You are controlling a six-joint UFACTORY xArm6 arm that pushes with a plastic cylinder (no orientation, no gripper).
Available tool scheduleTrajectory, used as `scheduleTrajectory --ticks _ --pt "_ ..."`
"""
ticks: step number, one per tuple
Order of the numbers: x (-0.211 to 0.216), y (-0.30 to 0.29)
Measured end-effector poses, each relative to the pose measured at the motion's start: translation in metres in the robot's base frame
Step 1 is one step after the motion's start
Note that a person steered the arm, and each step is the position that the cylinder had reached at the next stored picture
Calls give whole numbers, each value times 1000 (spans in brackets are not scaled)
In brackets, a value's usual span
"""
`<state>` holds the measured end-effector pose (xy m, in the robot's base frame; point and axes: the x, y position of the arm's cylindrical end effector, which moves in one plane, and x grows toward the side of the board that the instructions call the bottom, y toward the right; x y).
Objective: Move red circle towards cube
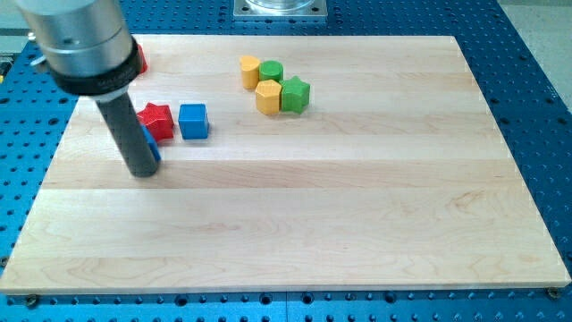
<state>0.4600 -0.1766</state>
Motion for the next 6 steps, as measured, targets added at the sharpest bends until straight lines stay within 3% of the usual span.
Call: scheduleTrajectory --ticks 1,2,5,6 --pt "37 -27" --pt "41 -96" --pt "-208 -119" --pt "-218 -73"
